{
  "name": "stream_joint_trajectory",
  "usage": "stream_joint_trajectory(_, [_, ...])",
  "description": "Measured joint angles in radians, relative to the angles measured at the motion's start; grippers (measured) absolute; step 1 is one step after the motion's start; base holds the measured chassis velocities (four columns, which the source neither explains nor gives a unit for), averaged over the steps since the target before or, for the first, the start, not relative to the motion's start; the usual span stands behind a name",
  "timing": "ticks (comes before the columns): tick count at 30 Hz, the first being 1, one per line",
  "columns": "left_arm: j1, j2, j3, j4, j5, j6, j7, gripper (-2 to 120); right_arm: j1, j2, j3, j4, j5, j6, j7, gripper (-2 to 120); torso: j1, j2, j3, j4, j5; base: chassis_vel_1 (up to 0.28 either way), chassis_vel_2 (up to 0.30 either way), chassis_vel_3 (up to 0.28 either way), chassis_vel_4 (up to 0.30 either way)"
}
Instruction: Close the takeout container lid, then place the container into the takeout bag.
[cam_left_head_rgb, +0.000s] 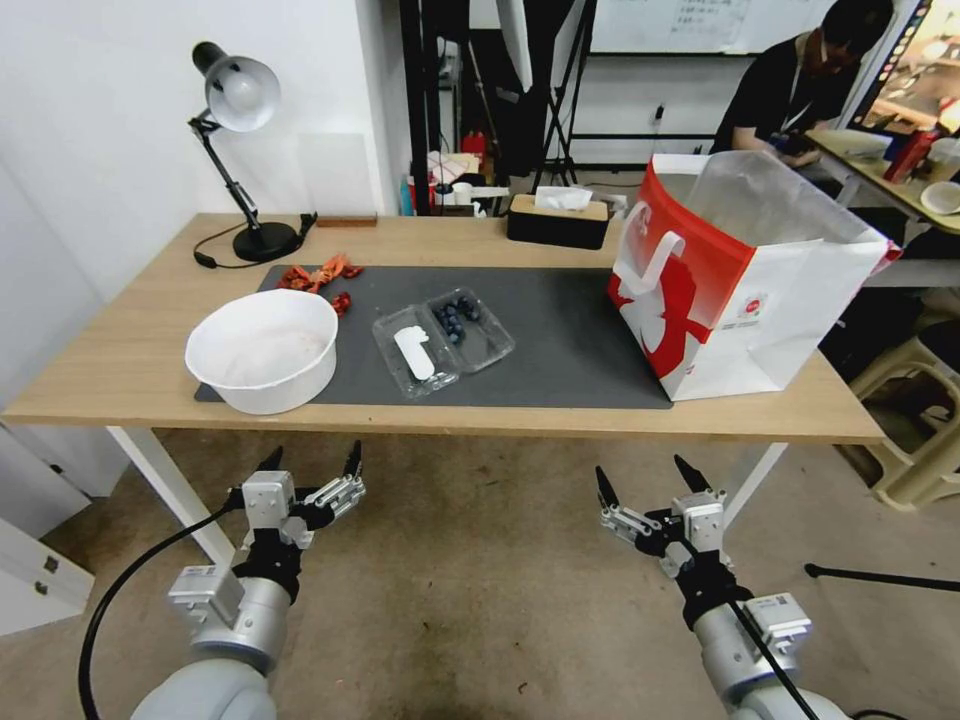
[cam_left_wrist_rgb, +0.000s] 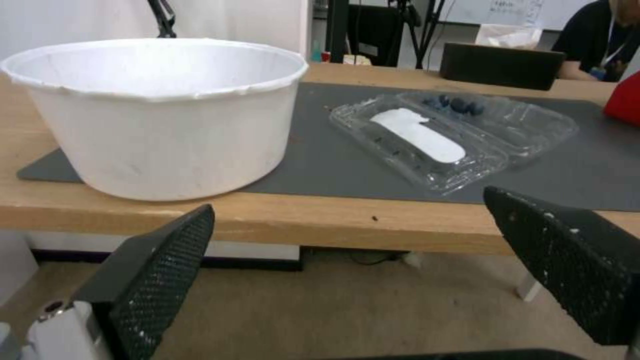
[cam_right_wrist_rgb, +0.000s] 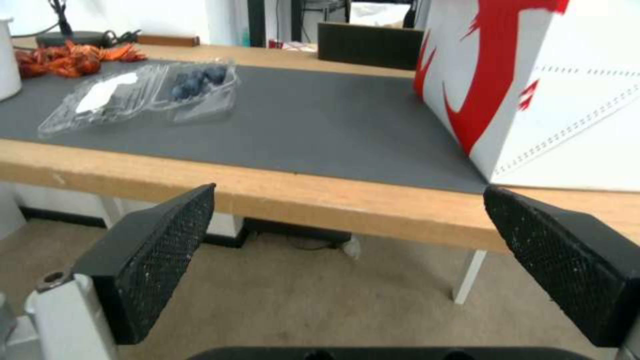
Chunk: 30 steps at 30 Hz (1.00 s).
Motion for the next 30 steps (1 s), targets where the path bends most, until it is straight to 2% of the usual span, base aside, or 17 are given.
stream_joint_trajectory(9, [0.005, 0.005, -0.008, 0.019, 0.004, -0.014, 0.016, 100, 0.042, -0.038, 0.0, -0.026, 0.05, 0.015, -0.016, 100, 0.0, 0.0, 0.0, -0.0002, 0.0002, 0.0, 0.0, 0.0, 0.0])
stream_joint_trajectory(12, [0.009, 0.005, -0.014, 0.025, 0.008, -0.021, 0.019, 100, 0.106, -0.083, -0.009, -0.051, 0.097, -0.002, -0.024, 100, 0.0, 0.0, 0.0, -0.0001, 0.0003, 0.0, 0.0, 0.0, 0.0])
stream_joint_trajectory(14, [0.016, 0.0, -0.016, 0.024, 0.012, -0.024, 0.02, 100, 0.184, -0.146, -0.025, -0.09, 0.159, -0.017, -0.025, 100, 0.0, 0.0, 0.0, -0.0003, 0.0003, 0.0, 0.0, 0.0, 0.0])
stream_joint_trajectory(16, [0.017, -0.001, -0.016, 0.022, 0.013, -0.024, 0.021, 100, 0.199, -0.158, -0.029, -0.099, 0.169, -0.019, -0.025, 100, 0.0, 0.0, 0.0, 0.0, 0.0002, 0.0, 0.0, 0.0, 0.0])
stream_joint_trajectory(20, [0.034, -0.028, -0.02, 0.008, 0.03, -0.031, 0.021, 100, 0.374, -0.283, -0.091, -0.208, 0.283, -0.039, -0.012, 100, 0.0, 0.0, 0.0, -0.0002, 0.0003, 0.0, 0.0, 0.0, 0.0])
stream_joint_trajectory(21, [0.034, -0.028, -0.02, 0.008, 0.03, -0.031, 0.021, 100, 0.374, -0.283, -0.091, -0.208, 0.283, -0.039, -0.012, 100, 0.0, 0.0, 0.0, -0.0002, 0.0003, 0.0, 0.0, 0.0, 0.0])
stream_joint_trajectory(24, [0.043, -0.045, -0.025, 0.009, 0.047, -0.043, 0.022, 100, 0.535, -0.349, -0.172, -0.296, 0.358, -0.074, 0.016, 100, 0.0, 0.0, 0.0, -0.0001, 0.0003, 0.0, 0.0, 0.0, 0.0])
stream_joint_trajectory(25, [0.043, -0.045, -0.025, 0.009, 0.047, -0.043, 0.022, 100, 0.535, -0.349, -0.172, -0.296, 0.358, -0.074, 0.016, 100, 0.0, 0.0, 0.0, -0.0001, 0.0003, 0.0, 0.0, 0.0, 0.0])
stream_joint_trajectory(29, [0.042, -0.06, -0.034, 0.016, 0.053, -0.049, 0.022, 100, 0.733, -0.381, -0.302, -0.397, 0.412, -0.151, 0.062, 100, 0.0, 0.0, 0.0, 0.0003, 0.0001, 0.0, 0.0, 0.0, 0.0])
stream_joint_trajectory(30, [0.042, -0.06, -0.034, 0.016, 0.053, -0.049, 0.022, 100, 0.733, -0.381, -0.302, -0.397, 0.412, -0.151, 0.062, 100, 0.0, 0.0, 0.0, 0.0003, 0.0001, 0.0, 0.0, 0.0, 0.0])
